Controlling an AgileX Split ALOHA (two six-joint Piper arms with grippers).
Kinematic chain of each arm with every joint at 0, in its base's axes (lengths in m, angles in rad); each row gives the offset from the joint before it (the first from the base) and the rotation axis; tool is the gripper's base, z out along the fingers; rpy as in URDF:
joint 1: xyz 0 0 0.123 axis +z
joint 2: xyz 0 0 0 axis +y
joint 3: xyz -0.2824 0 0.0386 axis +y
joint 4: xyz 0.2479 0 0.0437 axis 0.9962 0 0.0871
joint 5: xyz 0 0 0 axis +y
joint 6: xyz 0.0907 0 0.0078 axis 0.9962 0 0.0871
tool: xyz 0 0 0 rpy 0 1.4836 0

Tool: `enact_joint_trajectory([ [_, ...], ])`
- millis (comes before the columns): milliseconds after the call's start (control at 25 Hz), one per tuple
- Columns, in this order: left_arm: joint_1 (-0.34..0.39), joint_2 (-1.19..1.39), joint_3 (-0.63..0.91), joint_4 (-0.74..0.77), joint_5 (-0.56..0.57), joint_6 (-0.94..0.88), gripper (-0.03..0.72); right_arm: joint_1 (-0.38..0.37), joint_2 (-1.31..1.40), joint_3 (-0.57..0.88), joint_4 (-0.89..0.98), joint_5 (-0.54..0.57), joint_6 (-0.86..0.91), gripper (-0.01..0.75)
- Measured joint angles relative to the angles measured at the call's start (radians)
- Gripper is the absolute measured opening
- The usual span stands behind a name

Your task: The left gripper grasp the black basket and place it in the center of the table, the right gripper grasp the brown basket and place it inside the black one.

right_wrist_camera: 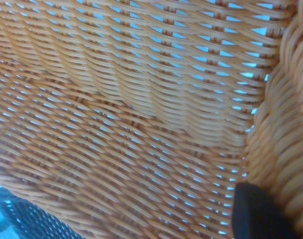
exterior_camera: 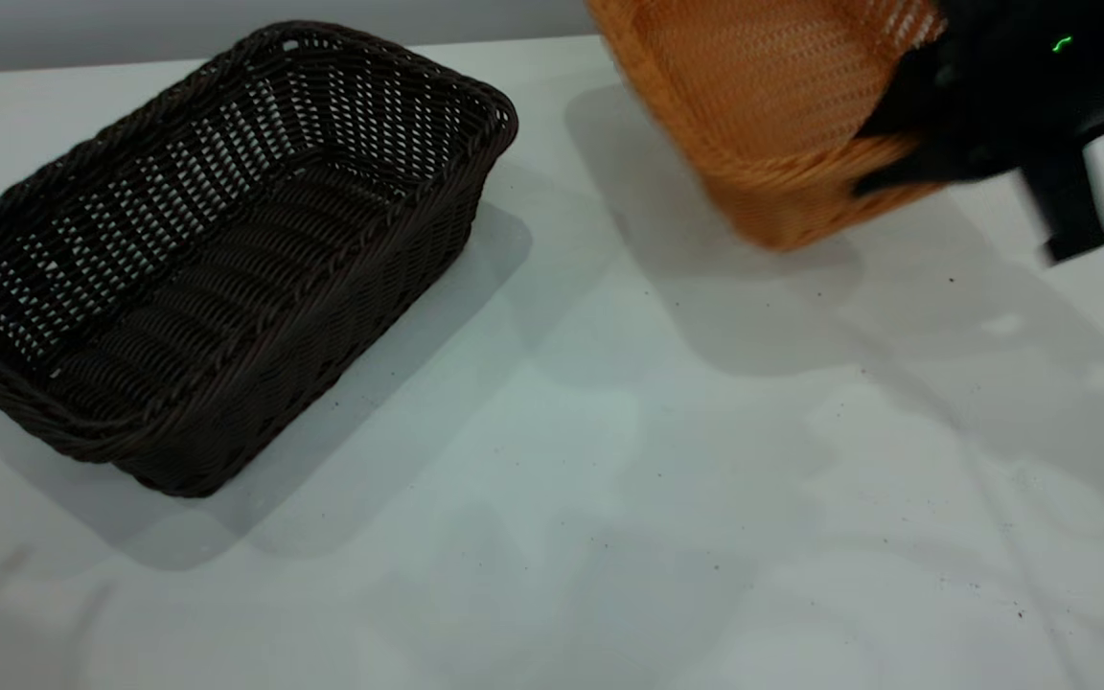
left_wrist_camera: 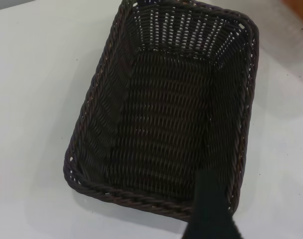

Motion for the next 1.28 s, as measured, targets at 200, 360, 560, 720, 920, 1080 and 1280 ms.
enact_joint_trajectory([
  [200, 0.0, 0.001, 0.0, -0.002, 0.001, 0.0, 0.418, -0.104, -0.107, 0.0, -0.169, 0.07, -0.002, 0.109],
  [360, 0.0, 0.034, 0.0, -0.012, -0.001, -0.001, 0.418, -0.151, -0.175, 0.0, -0.276, 0.162, -0.048, 0.108],
  [560, 0.0, 0.123, 0.0, -0.08, -0.042, 0.007, 0.418, -0.15, -0.254, 0.0, -0.337, 0.188, -0.114, 0.108],
  [720, 0.0, 0.214, 0.0, -0.141, -0.047, 0.075, 0.418, -0.15, -0.309, -0.002, -0.335, 0.168, -0.16, 0.108],
  [920, -0.018, 0.316, 0.0, -0.23, -0.094, 0.173, 0.418, -0.15, -0.354, -0.045, -0.372, 0.216, -0.216, 0.108],
  [1080, -0.09, 0.392, 0.0, -0.238, -0.165, 0.213, 0.418, -0.15, -0.353, -0.123, -0.45, 0.252, -0.206, 0.108],
  [1280, -0.224, 0.506, 0.0, -0.238, -0.308, 0.208, 0.418, -0.15, -0.353, -0.196, -0.476, 0.316, -0.21, 0.108],
])
